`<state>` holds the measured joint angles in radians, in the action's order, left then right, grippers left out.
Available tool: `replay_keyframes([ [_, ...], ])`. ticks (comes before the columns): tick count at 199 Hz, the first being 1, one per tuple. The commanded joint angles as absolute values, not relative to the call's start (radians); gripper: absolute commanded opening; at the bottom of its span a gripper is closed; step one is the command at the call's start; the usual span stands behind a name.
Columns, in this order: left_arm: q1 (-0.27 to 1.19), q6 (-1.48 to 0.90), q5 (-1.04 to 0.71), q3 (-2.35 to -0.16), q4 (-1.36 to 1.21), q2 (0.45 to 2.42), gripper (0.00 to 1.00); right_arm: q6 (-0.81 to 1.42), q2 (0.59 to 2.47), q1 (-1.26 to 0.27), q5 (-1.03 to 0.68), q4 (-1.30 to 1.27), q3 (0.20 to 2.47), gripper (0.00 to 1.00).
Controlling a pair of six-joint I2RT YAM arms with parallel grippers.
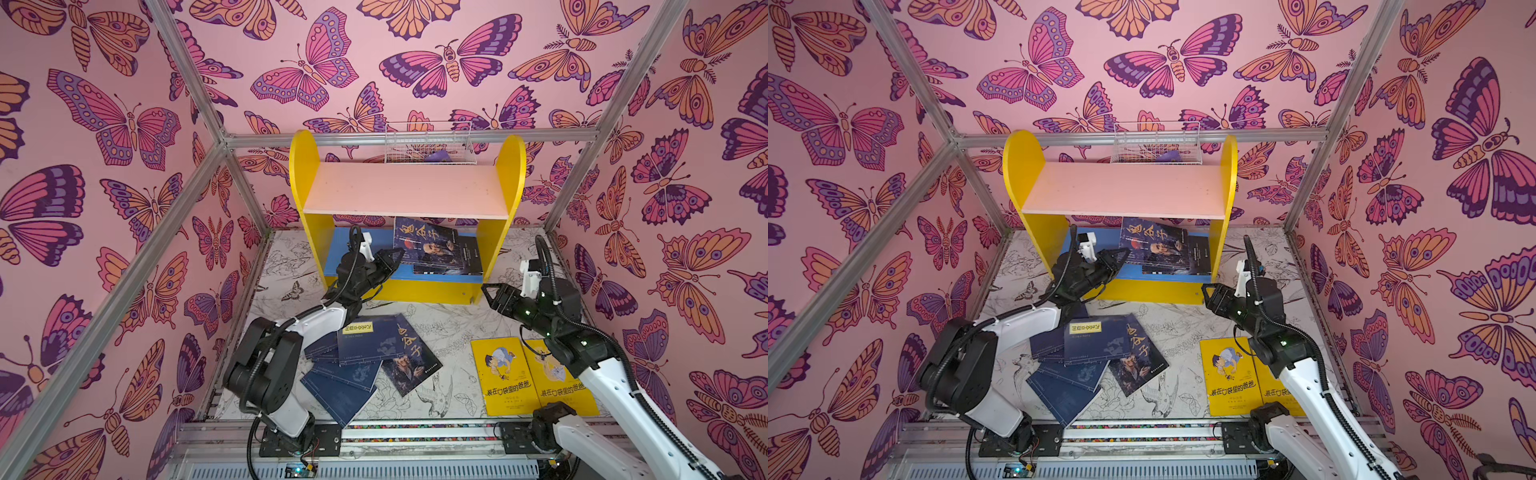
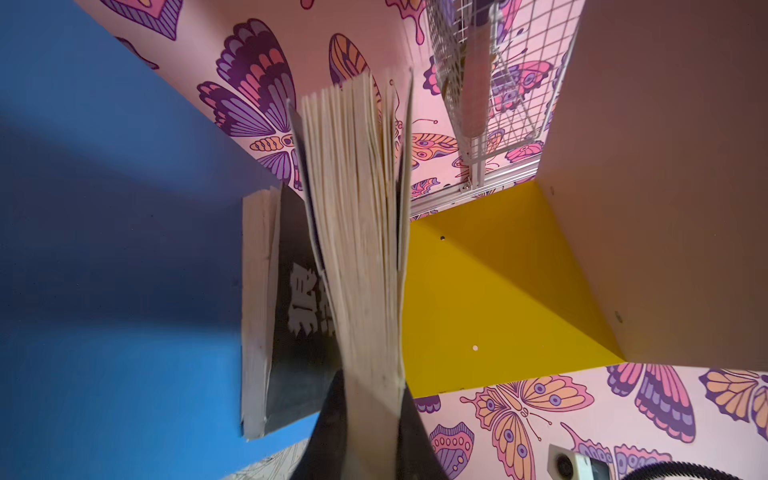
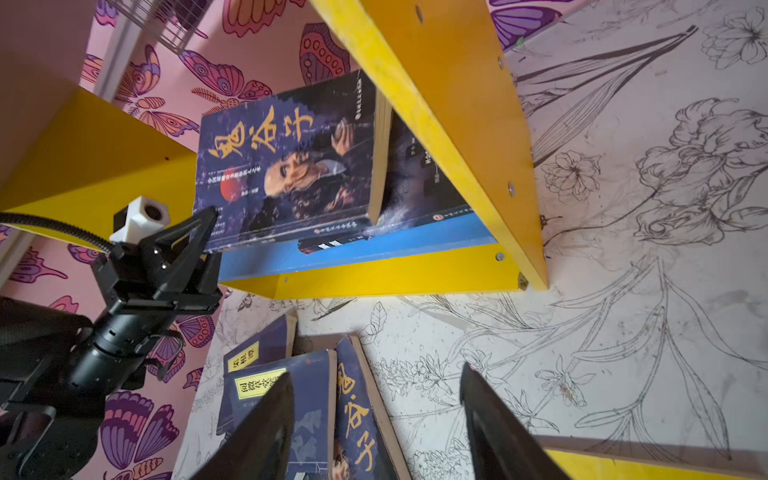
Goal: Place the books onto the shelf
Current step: 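Push the purple book flat onto the black book with both grippers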
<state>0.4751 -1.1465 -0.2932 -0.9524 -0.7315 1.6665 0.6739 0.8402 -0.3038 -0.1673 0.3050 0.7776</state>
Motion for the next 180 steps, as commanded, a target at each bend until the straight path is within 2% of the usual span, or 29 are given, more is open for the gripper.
replay_keyframes([
  [1, 0.526, -1.158, -0.212, -1.018, -0.855, 1.722, 0.0, 0.65, 0.842, -0.298, -0.158, 0.331, 0.79, 0.64],
  [84, 0.644, -1.115, -0.1, -1.09, -0.724, 1.757, 0.0, 0.661, 0.827, -0.299, -0.171, 0.317, 0.758, 0.63],
  [180, 0.683, -1.091, -0.038, -1.108, -0.655, 1.769, 0.0, 0.676, 0.803, -0.299, -0.179, 0.312, 0.737, 0.63],
])
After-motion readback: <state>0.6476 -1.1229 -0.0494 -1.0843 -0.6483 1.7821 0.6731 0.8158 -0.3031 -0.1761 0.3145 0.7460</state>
